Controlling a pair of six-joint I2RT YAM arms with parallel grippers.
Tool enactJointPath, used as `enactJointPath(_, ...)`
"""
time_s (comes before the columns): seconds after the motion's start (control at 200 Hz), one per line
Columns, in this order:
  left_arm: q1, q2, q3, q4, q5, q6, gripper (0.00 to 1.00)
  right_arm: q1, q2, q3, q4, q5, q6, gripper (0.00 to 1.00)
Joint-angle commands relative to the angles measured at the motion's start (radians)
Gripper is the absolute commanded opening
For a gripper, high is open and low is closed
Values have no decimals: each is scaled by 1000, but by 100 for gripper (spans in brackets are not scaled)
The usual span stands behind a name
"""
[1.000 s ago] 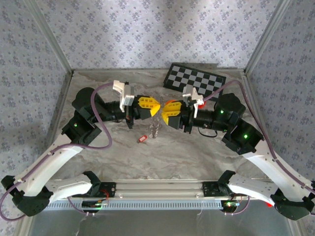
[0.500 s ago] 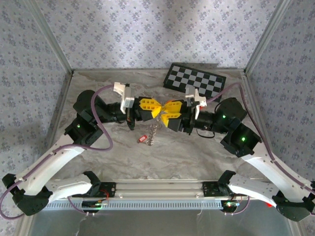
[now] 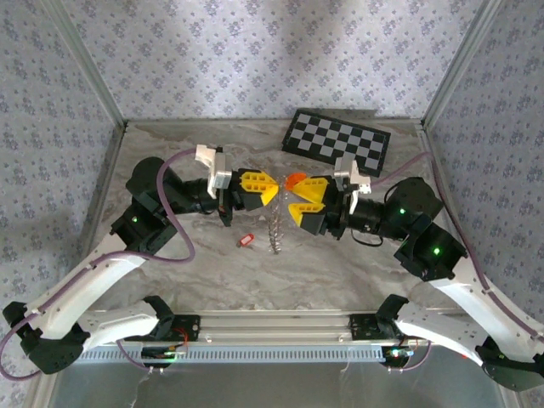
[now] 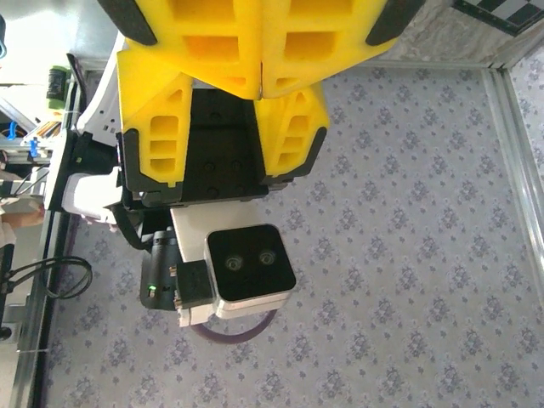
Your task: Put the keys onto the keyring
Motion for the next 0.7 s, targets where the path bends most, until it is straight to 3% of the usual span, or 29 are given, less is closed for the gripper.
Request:
enactJointPath(0.0, -8, -16, 8, 19, -13, 35, 0, 5, 9, 0, 30, 2, -4, 43)
enactJointPath(0.43, -9, -15, -8, 15, 0, 45, 0, 4, 53, -20, 175, -47, 58, 42)
enactJointPath(0.695, -8, -20, -16, 29, 4, 36, 0, 4, 56, -24, 195, -59, 72, 34)
